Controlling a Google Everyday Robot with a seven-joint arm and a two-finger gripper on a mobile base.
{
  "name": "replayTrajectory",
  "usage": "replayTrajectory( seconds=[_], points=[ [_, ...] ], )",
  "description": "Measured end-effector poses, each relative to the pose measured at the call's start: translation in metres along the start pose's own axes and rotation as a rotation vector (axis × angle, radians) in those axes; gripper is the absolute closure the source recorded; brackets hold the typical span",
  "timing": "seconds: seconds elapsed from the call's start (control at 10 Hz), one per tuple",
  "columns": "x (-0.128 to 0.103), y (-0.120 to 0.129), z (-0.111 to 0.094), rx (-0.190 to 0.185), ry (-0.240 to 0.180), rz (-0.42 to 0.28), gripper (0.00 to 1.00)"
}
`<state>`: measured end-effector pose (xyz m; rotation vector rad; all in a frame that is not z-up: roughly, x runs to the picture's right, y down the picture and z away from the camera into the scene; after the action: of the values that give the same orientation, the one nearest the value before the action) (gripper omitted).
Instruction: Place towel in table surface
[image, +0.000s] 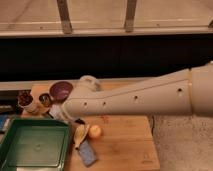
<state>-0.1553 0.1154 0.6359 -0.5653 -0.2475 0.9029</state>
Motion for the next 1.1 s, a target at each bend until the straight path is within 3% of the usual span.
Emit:
replayTrajectory(
  seconds=[0.2,0.4,0.9,1.1],
  points=[
    [0.023,-0.032,-0.030,0.027,-0.046,0.075,1.00],
    [0.035,-0.044,-0.044,0.035,-0.071,0.105,1.00],
    [0.035,-0.043,-0.043,0.033,-0.071,0.103,1.00],
    [0.036,-0.048,-0.046,0.025,-0.096,0.119,1.00]
  ],
)
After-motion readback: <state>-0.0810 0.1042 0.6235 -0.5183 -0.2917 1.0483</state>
